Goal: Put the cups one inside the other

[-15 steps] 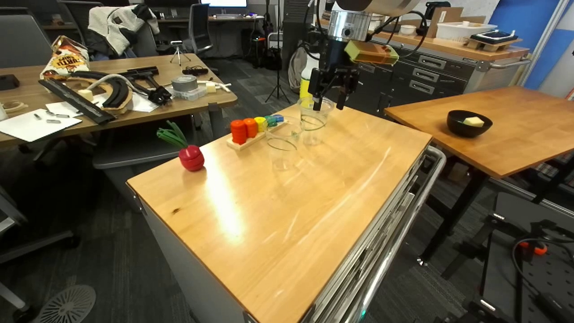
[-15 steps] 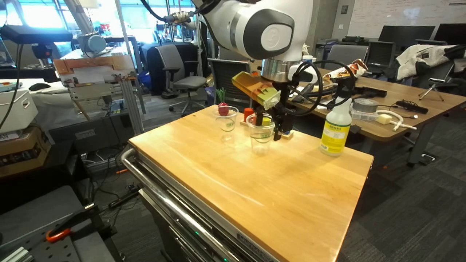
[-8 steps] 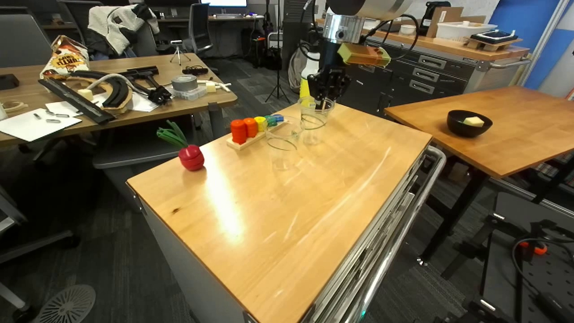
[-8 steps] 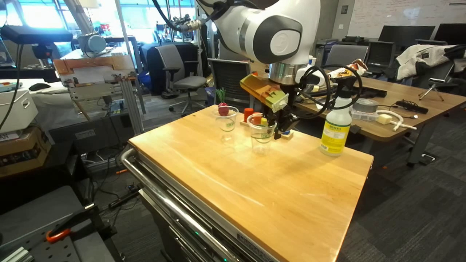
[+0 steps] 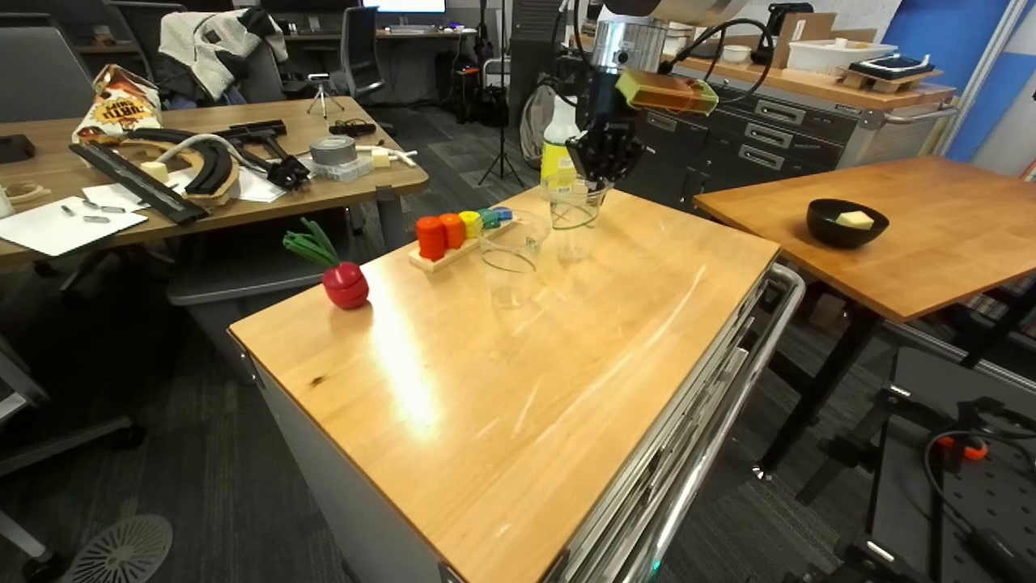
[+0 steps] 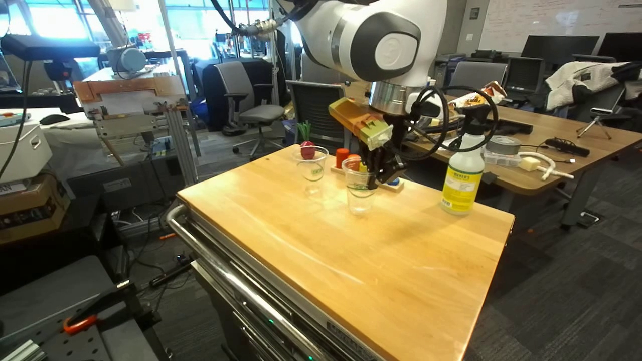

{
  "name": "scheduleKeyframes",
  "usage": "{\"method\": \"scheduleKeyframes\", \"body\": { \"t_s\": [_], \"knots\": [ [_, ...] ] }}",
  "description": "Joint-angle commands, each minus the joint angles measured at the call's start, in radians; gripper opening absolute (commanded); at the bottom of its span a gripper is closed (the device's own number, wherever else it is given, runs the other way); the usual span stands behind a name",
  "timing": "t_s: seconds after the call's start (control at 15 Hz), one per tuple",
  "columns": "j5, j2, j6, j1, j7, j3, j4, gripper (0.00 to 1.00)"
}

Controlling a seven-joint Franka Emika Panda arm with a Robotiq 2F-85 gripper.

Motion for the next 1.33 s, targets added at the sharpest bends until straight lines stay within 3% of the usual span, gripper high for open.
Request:
{"method": "scheduleKeyframes", "body": {
  "t_s": [0.0, 0.47, 0.73, 1.0, 1.27],
  "knots": [
    [0.025, -0.134, -0.059, 0.009, 0.054, 0.002, -0.092, 0.01],
    [-0.007, -0.408, -0.049, 0.120, 0.110, 0.058, -0.235, 0.01],
    [-0.106, -0.496, 0.015, 0.186, 0.146, 0.093, -0.295, 0.01],
    [-0.118, -0.510, 0.030, 0.207, 0.140, 0.118, -0.336, 0.01],
    [-0.137, -0.462, 0.155, 0.203, 0.112, 0.117, -0.362, 0.01]
  ]
}}
